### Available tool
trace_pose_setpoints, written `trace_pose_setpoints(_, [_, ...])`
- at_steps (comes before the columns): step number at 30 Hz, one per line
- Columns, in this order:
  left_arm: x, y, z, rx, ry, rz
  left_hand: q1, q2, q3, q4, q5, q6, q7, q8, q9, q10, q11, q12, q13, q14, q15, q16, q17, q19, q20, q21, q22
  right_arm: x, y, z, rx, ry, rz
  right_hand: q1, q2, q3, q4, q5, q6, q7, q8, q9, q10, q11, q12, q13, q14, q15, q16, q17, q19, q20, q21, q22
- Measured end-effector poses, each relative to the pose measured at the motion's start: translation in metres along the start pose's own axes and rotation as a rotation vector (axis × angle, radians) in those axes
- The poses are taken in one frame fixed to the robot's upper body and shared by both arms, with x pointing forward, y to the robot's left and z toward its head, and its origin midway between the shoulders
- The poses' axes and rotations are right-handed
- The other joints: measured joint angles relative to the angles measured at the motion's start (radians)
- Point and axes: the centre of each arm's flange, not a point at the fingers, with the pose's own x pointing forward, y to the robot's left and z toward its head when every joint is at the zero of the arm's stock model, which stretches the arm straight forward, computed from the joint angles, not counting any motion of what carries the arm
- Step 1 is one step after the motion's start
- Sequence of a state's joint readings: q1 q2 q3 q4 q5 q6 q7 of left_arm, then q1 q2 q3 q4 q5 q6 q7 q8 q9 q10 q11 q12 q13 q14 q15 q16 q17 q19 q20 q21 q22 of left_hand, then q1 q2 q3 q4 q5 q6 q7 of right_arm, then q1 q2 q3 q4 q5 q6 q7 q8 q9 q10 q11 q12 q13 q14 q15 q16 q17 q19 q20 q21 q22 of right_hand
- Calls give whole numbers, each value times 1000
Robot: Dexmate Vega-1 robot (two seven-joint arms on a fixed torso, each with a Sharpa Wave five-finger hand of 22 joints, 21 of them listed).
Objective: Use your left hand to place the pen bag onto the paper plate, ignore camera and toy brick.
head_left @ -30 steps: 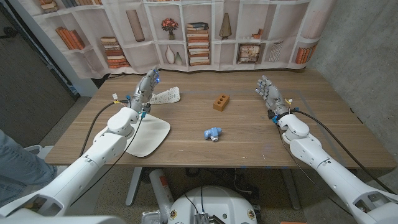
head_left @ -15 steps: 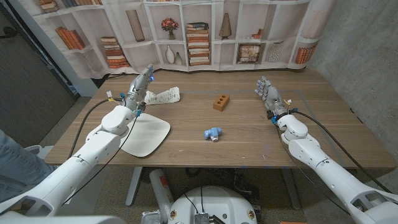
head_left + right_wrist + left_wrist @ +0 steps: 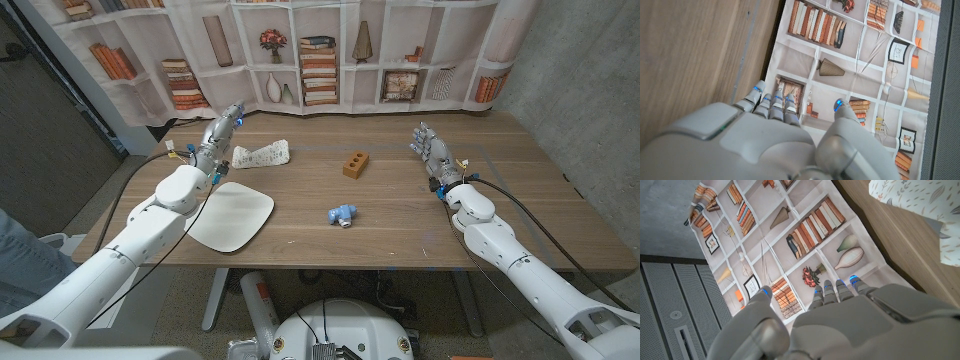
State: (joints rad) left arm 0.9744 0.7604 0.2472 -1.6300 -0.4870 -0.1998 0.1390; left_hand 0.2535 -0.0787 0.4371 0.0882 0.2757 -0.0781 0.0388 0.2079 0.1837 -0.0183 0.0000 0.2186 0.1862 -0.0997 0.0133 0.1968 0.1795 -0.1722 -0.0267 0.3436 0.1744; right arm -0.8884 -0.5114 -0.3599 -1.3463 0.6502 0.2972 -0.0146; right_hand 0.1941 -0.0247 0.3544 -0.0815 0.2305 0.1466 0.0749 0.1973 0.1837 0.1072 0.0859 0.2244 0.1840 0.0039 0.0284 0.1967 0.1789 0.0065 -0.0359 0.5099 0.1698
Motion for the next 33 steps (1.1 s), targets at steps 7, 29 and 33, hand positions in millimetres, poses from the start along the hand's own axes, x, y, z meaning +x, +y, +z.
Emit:
trace_pose_setpoints(7, [-3, 5, 6, 35, -9, 0, 0, 0, -4, -4, 0, 3, -3, 0, 0, 0, 0, 0, 0, 3, -4, 0, 0, 0, 0, -4, 0, -1, 1, 1, -2, 0, -3, 0, 0, 0, 0, 0, 0, 0, 0, 0, 0, 0, 0, 0, 0, 0, 0, 0, 0, 0, 0, 0])
trace_pose_setpoints(29, [-11, 24, 11, 168, -7, 53, 9, 1, -1, -9, 6, 29, -11, 1, 0, 20, -9, 4, 0, 19, -9, 0, 0, -4, 4, -11, 0, -3, 7, 4, -2, -16, -9, 0, 0, -4, -4, -5, 5, -5, 0, 0, 9, -2, 0, 0, 5, -5, 0, 0, 5, 5, -11, 0])
trace_pose_setpoints(33, [-11, 27, 11, 188, -8, 61, 9, 1, -4, -12, 6, 32, -10, 8, 0, 20, -9, 4, 0, 28, -12, 0, 0, -4, 4, -11, 0, -3, 8, 5, -1, -20, -11, 0, 0, -4, -4, -5, 5, -5, 0, 0, 9, -2, 0, 0, 5, -5, 0, 0, 5, 5, -15, 0])
